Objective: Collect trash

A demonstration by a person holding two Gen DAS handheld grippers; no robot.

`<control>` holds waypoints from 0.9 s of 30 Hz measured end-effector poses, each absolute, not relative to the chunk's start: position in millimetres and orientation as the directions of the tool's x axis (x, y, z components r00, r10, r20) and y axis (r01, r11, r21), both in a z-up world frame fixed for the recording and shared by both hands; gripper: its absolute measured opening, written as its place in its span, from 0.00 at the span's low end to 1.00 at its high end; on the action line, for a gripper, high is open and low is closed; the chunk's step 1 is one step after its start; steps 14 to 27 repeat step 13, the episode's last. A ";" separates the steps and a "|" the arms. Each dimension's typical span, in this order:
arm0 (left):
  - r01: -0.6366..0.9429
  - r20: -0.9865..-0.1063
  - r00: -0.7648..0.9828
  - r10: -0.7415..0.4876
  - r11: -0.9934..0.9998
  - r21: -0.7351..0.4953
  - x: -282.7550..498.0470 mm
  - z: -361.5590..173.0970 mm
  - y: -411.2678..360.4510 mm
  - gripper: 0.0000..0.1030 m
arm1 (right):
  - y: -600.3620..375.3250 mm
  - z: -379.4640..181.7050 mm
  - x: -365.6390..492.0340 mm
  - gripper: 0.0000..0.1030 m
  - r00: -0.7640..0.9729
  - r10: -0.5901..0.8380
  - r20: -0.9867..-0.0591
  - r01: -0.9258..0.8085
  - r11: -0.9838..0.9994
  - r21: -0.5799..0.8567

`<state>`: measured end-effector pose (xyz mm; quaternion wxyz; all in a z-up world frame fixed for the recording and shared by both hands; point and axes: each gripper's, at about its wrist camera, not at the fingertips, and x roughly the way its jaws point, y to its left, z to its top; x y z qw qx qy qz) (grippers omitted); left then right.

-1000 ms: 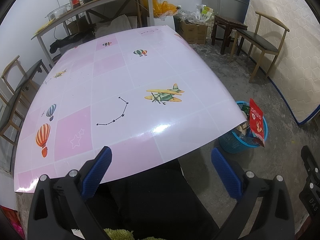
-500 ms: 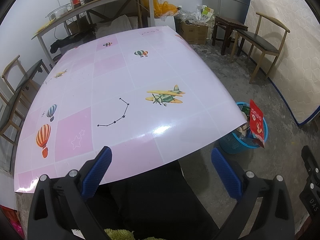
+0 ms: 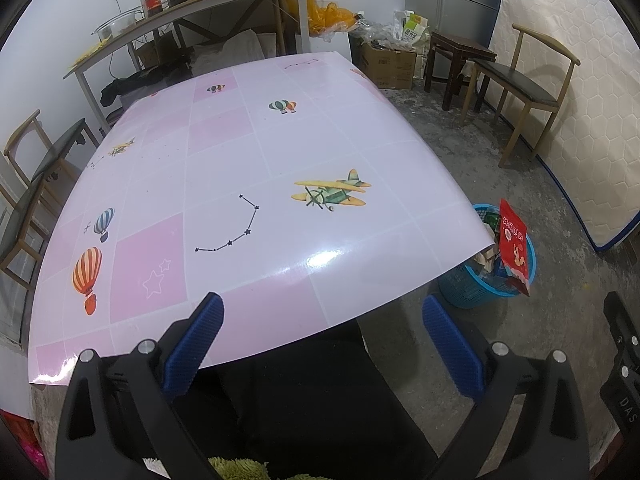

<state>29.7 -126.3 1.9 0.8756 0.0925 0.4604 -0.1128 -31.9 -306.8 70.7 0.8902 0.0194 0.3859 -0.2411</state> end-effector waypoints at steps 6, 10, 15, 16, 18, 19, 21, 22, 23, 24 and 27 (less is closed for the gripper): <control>0.285 -0.829 0.547 -0.114 0.957 0.056 29.8 1.7 -126.4 0.95 | -306.1 70.6 -32.3 0.93 0.586 -0.414 -0.696 0.445 0.883 -0.150; 0.288 -0.835 0.539 -0.115 0.956 0.054 29.5 0.5 -126.4 0.95 | -306.6 71.0 -32.6 0.93 0.586 -0.414 -0.697 0.445 0.883 -0.150; 0.287 -0.835 0.538 -0.115 0.956 0.053 29.3 0.5 -126.4 0.95 | -306.9 70.9 -32.5 0.93 0.586 -0.414 -0.697 0.445 0.883 -0.150; 0.287 -0.835 0.538 -0.115 0.956 0.053 29.3 0.5 -126.4 0.95 | -306.9 70.9 -32.5 0.93 0.586 -0.414 -0.697 0.445 0.883 -0.150; 0.287 -0.835 0.538 -0.115 0.956 0.053 29.3 0.5 -126.4 0.95 | -306.9 70.9 -32.5 0.93 0.586 -0.414 -0.697 0.445 0.883 -0.150; 0.287 -0.835 0.538 -0.115 0.956 0.053 29.3 0.5 -126.4 0.95 | -306.9 70.9 -32.5 0.93 0.586 -0.414 -0.697 0.445 0.883 -0.150; 0.287 -0.835 0.538 -0.115 0.956 0.053 29.3 0.5 -126.4 0.95 | -306.9 70.9 -32.5 0.93 0.586 -0.414 -0.697 0.445 0.883 -0.150; 0.287 -0.835 0.538 -0.115 0.956 0.053 29.3 0.5 -126.4 0.95 | -306.9 70.9 -32.5 0.93 0.586 -0.414 -0.697 0.445 0.883 -0.150; 0.287 -0.835 0.538 -0.115 0.956 0.053 29.3 0.5 -126.4 0.95 | -306.9 70.9 -32.5 0.93 0.586 -0.414 -0.697 0.445 0.883 -0.150; 0.287 -0.835 0.538 -0.115 0.956 0.053 29.3 0.5 -126.4 0.95 | -306.9 70.9 -32.5 0.93 0.586 -0.414 -0.697 0.445 0.883 -0.150; 0.287 -0.835 0.538 -0.115 0.956 0.053 29.3 0.5 -126.4 0.95 | -306.9 70.9 -32.5 0.93 0.586 -0.414 -0.697 0.445 0.883 -0.150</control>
